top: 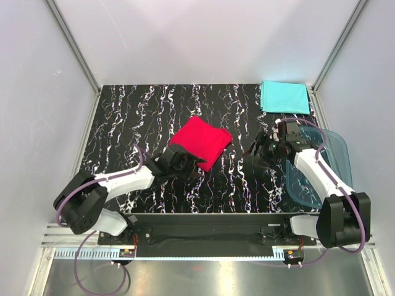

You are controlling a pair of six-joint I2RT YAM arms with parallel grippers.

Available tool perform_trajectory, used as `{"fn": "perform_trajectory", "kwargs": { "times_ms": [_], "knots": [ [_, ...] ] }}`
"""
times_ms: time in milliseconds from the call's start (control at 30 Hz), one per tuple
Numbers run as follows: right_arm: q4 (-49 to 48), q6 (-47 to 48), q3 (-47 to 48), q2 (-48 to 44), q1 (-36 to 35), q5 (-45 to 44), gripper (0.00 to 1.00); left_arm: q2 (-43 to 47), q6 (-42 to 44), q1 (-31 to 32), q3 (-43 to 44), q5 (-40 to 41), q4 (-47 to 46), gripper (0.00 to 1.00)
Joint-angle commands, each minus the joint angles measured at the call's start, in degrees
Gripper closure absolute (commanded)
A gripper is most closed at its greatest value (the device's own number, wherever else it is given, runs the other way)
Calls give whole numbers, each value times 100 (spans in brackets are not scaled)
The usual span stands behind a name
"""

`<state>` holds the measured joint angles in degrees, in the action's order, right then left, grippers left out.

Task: Fold and stack the t-shirts
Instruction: Neatly place the folded tshirt to the corner

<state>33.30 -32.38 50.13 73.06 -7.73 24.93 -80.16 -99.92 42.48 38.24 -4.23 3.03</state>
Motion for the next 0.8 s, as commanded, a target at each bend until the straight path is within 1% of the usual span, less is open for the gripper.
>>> {"fn": "perform_trajectory", "kwargs": {
  "times_ms": [0,133,300,400,600,767],
  "knots": [
    [-16,4,-117,-230,-27,30,25,-236,-941,67,52,616,-672,34],
    [-16,65,-144,-266,-10,38,25,-509,-1196,208,122,800,-523,35],
    [-34,127,-65,-134,-18,117,25,-896,-1530,287,-80,941,-1022,41],
    [-43,171,-12,-55,-18,153,25,-1106,-1478,287,-36,1047,-1164,43],
    [-87,188,-29,15,-18,196,25,-1344,-1267,287,88,1240,-1129,43],
    [-183,180,-65,121,-18,258,26,-1677,-1214,278,70,1206,-1515,46]
  ]
}}
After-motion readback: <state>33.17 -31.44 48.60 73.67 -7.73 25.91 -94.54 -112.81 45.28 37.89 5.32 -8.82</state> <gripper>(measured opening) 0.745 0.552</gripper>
